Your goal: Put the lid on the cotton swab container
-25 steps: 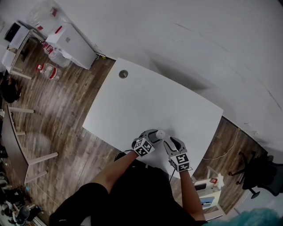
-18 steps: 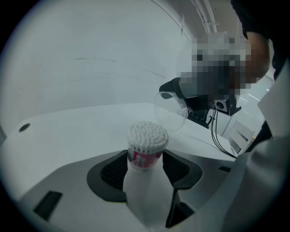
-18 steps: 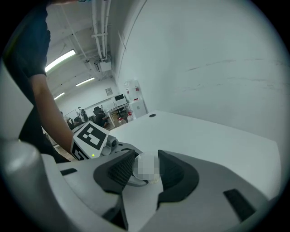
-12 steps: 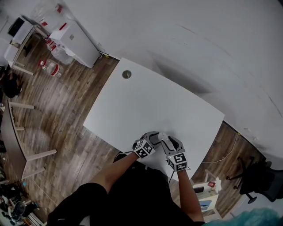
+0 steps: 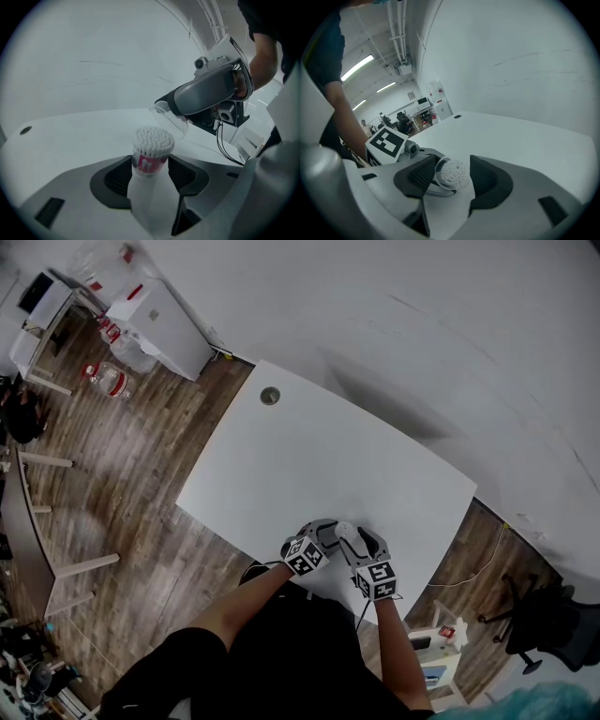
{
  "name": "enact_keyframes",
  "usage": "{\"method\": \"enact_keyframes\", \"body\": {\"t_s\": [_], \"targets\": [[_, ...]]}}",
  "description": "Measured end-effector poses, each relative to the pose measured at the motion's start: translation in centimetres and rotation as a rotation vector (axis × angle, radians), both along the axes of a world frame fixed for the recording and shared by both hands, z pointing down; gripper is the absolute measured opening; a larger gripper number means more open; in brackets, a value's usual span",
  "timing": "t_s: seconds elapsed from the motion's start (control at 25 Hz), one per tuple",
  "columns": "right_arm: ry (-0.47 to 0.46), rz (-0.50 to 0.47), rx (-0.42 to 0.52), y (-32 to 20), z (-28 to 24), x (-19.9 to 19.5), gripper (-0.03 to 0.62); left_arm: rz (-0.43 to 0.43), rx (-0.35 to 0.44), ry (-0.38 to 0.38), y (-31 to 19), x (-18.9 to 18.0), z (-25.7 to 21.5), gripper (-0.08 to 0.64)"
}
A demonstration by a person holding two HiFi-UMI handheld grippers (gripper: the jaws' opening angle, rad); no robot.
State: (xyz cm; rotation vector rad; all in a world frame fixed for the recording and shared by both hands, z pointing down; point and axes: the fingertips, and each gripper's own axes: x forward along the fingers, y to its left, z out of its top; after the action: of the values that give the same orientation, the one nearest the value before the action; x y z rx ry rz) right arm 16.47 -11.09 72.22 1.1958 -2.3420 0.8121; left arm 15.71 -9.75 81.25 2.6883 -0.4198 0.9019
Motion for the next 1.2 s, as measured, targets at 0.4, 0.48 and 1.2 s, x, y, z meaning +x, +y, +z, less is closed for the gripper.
{"method": "enact_keyframes", "body": {"t_s": [0.4,0.48,1.2], "targets": [[-0.010,-0.004,-0.036,-0.4,0.6,-0.5,0.224,0.015,0.008,-0.001,0.0,0.1,-0.3,0.245],[-0.007,-0.004,-0.047,-0.6,0.9,-0.6,0.224,0.016,0.011,-0.001,0.0,0.2,-0.3,0.244],[0.103,-0.017,-0.065,-1.3,2.0,-0.6,0.224,0.035,0.031,0.016,0.3,1.0,-0.4,0.241]]}}
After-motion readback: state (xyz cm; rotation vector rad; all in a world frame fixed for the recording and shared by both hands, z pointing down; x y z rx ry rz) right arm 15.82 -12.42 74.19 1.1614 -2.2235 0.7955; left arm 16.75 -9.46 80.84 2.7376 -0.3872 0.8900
